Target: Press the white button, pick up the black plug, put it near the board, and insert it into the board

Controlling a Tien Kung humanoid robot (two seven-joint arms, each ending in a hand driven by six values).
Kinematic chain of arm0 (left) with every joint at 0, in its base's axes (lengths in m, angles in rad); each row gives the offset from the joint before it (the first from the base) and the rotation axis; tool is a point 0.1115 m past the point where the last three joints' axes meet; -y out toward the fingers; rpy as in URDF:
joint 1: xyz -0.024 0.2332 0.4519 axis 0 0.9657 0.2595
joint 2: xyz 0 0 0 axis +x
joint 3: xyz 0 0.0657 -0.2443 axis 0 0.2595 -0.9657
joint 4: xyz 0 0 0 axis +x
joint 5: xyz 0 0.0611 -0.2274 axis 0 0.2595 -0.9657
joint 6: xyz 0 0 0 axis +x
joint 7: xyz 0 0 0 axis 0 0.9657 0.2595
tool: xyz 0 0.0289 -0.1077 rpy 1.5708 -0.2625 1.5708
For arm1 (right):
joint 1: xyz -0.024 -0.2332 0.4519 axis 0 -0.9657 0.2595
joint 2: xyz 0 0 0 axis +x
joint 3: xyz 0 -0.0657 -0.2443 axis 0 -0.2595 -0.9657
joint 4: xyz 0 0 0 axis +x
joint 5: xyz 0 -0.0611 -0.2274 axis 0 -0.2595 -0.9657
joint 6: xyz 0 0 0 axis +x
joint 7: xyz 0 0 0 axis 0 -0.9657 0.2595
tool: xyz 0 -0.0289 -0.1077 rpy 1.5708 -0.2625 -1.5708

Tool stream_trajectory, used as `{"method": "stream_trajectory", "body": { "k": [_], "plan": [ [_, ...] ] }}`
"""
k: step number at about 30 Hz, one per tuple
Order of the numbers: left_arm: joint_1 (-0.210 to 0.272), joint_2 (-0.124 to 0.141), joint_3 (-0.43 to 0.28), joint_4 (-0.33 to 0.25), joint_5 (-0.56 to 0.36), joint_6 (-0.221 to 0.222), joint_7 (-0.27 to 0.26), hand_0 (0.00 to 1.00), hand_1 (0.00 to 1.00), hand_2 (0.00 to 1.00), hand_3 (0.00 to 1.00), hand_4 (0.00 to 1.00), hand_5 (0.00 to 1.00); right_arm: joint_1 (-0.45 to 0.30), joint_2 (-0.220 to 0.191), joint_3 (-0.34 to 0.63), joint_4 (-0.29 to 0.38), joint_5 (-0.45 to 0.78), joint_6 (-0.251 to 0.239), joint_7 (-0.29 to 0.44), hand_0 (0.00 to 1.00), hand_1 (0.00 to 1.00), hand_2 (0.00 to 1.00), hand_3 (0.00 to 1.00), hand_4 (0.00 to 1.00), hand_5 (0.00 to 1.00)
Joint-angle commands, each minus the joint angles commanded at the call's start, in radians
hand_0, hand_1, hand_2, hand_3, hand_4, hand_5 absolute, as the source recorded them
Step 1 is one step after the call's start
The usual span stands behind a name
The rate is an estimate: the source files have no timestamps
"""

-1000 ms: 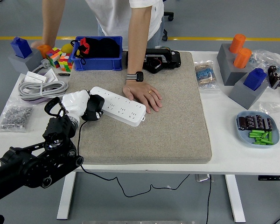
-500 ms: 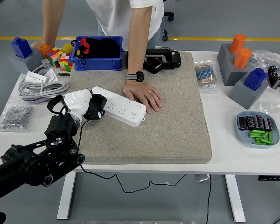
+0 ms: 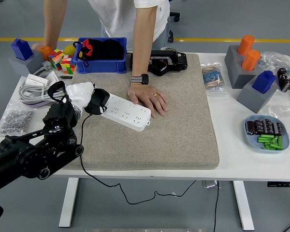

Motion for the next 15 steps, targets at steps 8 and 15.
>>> {"method": "stream_trajectory", "body": {
  "k": [8,15],
  "plan": [
    [-0.027,0.009,0.035,-0.011,-0.052,-0.118,0.000,0.190,0.156,0.195,0.338,0.572,0.002,-0.001,-0.003,0.001,-0.001,0.000,0.000,0.000,0.624,0.594,0.586,0.579,0.644,0.378],
    [-0.042,0.013,0.045,-0.012,-0.065,-0.152,0.000,0.188,0.149,0.189,0.336,0.573,0.002,0.001,-0.003,0.000,0.000,0.001,0.000,0.000,0.624,0.594,0.585,0.579,0.644,0.378]
  ]
}}
